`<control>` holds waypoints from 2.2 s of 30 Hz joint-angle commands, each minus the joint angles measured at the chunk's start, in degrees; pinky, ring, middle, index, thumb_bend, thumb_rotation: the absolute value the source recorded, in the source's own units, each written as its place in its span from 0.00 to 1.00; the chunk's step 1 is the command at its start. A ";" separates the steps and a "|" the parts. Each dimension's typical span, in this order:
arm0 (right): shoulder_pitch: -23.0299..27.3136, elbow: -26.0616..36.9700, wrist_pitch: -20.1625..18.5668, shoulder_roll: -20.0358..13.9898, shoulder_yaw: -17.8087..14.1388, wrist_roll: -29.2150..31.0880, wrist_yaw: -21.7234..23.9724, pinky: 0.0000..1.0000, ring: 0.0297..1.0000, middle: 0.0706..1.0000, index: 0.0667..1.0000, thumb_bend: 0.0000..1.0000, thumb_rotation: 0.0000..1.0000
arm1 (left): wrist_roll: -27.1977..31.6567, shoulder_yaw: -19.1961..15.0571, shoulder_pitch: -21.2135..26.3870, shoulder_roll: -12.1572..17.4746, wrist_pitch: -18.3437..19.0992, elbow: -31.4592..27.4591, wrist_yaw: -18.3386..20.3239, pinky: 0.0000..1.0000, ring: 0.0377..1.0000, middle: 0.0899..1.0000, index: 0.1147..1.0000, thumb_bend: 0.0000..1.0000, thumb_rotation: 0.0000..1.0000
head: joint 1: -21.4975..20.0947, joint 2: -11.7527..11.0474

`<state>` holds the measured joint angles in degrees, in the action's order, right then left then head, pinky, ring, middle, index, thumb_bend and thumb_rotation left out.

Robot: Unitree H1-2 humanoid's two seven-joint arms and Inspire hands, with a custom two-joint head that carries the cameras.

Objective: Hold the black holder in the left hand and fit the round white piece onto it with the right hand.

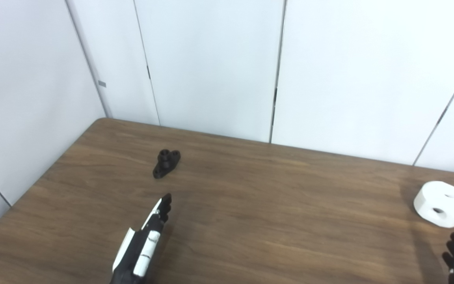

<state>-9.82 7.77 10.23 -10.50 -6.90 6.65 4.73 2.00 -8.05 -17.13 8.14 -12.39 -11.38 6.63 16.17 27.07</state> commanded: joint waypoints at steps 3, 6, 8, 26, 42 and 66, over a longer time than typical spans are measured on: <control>-1.39 -4.11 0.92 0.09 -0.25 1.43 0.75 1.00 1.00 1.00 1.00 0.65 1.00 | -1.01 1.96 -0.29 -1.96 -1.37 2.58 -0.91 1.00 1.00 1.00 1.00 0.57 1.00 | 0.21 0.11; -1.28 -4.32 1.43 -0.05 -0.27 1.44 0.81 1.00 1.00 1.00 1.00 0.65 1.00 | -2.52 2.13 -0.22 -2.02 -1.72 2.72 -1.48 1.00 1.00 1.00 1.00 0.56 1.00 | 0.14 0.21; -1.37 -4.00 1.19 -0.04 -0.31 1.55 0.75 1.00 1.00 1.00 1.00 0.65 1.00 | -3.14 2.20 -0.22 -2.02 -1.56 2.45 -1.73 1.00 1.00 1.00 1.00 0.55 0.99 | -0.08 0.53; -2.68 -2.00 0.76 0.15 -0.33 1.36 0.65 1.00 1.00 1.00 1.00 0.63 1.00 | -23.85 -0.69 3.38 -1.08 14.10 -11.60 -11.35 0.86 0.91 0.93 0.91 0.70 0.38 | -0.83 1.44; -2.97 -1.75 1.05 0.13 -0.37 0.95 0.56 1.00 1.00 1.00 1.00 0.60 1.00 | -36.38 -3.04 17.24 6.65 30.57 -7.58 -11.18 0.87 0.93 0.92 0.87 0.77 0.36 | -1.08 1.75; -4.02 0.11 0.57 0.43 -0.51 1.56 0.77 1.00 1.00 1.00 1.00 0.57 1.00 | -40.07 2.05 32.66 13.45 32.52 20.38 -19.87 0.93 0.92 0.88 0.80 0.86 0.39 | -1.34 2.41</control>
<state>-11.47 9.27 9.65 -10.85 -7.45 8.05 5.50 -36.35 -6.46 12.84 19.42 20.14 9.23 -11.09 14.85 29.44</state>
